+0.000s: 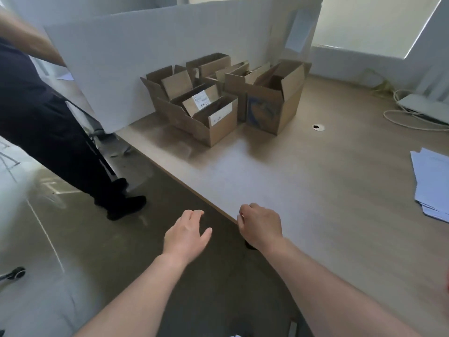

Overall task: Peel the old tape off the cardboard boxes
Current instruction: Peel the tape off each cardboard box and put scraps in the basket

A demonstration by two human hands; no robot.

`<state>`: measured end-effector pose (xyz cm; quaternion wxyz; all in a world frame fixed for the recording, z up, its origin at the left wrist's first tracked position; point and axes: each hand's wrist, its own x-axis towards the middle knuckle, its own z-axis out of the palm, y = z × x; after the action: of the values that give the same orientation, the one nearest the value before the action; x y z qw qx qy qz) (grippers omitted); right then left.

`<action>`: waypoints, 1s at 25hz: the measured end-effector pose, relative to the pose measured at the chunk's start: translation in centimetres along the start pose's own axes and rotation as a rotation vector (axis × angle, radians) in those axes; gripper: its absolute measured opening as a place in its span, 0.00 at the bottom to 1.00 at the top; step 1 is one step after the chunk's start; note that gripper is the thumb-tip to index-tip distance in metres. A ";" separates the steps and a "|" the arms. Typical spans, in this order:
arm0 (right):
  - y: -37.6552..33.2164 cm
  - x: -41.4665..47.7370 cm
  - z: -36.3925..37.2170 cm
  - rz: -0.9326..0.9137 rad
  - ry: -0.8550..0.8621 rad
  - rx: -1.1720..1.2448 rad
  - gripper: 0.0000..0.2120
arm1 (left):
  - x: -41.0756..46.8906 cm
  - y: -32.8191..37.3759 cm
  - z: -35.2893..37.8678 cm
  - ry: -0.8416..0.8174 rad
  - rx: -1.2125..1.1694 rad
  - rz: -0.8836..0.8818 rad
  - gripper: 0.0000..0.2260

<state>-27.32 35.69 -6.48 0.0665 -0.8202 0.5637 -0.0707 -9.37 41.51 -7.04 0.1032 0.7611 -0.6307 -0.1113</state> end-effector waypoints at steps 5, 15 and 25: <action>-0.7 6.7 0.8 0.025 -0.013 0.001 0.12 | 7.0 -2.0 -0.5 0.019 -0.053 -0.004 0.24; -5.1 24.2 1.3 0.188 0.102 0.021 0.12 | 27.1 -7.2 -4.9 0.023 -0.125 0.195 0.24; -9.3 35.6 1.3 0.223 0.152 0.063 0.24 | 38.7 -10.9 -7.4 0.011 -0.215 0.285 0.20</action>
<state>-5.91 5.80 -4.53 0.0570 -0.7422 0.6524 -0.1425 9.99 5.57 -4.74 0.2020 0.6492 -0.7161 -0.1579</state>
